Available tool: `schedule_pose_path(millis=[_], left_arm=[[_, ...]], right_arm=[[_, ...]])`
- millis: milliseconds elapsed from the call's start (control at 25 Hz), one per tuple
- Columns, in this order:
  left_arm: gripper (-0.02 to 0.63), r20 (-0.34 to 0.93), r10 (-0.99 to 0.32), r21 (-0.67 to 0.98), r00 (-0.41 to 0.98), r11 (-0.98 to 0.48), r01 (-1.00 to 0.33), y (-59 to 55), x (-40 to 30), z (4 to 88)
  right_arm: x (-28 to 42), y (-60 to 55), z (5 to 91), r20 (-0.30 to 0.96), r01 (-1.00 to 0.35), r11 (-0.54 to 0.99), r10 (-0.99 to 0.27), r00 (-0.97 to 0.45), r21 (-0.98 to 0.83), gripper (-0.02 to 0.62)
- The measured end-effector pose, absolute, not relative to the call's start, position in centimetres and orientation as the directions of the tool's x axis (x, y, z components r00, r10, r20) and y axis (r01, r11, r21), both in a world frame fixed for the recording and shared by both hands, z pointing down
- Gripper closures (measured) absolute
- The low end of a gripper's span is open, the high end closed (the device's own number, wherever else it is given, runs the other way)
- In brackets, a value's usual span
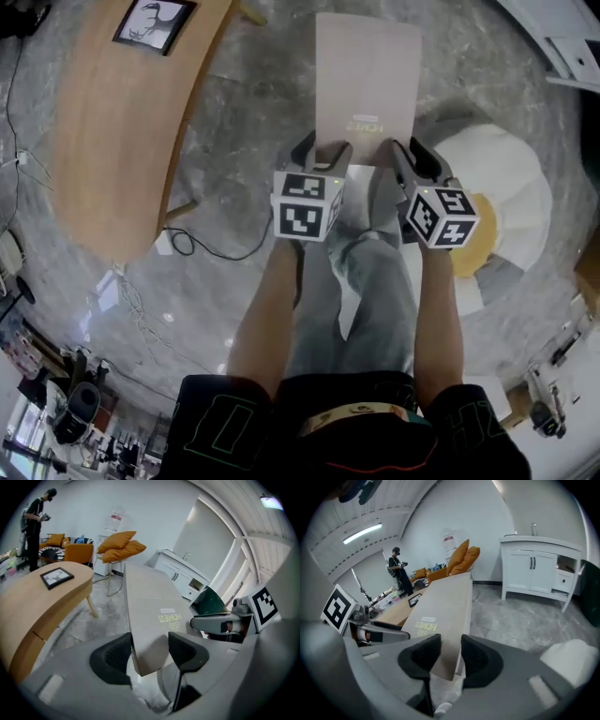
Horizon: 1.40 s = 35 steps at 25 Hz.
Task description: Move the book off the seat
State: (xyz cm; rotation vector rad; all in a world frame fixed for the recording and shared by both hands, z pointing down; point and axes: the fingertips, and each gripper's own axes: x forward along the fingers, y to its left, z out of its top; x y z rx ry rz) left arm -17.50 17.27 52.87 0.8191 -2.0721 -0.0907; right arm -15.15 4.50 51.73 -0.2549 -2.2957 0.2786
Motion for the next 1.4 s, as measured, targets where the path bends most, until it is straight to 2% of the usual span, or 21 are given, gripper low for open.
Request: schedule_pose_path(millis=[200, 400, 680, 1120, 1400], left_arm=[[0.344, 0.738, -0.486, 0.302, -0.468, 0.858, -0.416, 25.9, -20.5, 52.5], [0.344, 0.755, -0.355, 0.262, -0.551, 0.934, -0.244, 32.7, -23.7, 52.8], [0.344, 0.775, -0.209, 0.266, -0.596, 0.964, 0.008, 40.1, -27.4, 54.5], [0.344, 0.779, 0.023, 0.255, -0.626, 0.901, 0.35, 49.1, -29.2, 54.9], [0.342, 0.767, 0.075, 0.246, -0.637, 0.883, 0.4, 54.9, -31.4, 55.9]], right_arm=[[-19.6, 12.7, 52.3, 0.68, 0.22, 0.919, 0.391, -0.621, -0.327, 0.46], [-25.4, 19.8, 53.1, 0.657, 0.395, 0.844, 0.533, -0.534, -0.363, 0.46], [-32.5, 27.9, 54.7, 0.668, 0.58, 0.721, 0.647, -0.367, -0.38, 0.46], [-38.1, 39.4, 55.5, 0.672, 0.799, 0.461, 0.734, -0.099, -0.386, 0.46], [-40.9, 45.9, 56.5, 0.674, 0.835, 0.41, 0.736, -0.065, -0.366, 0.46]])
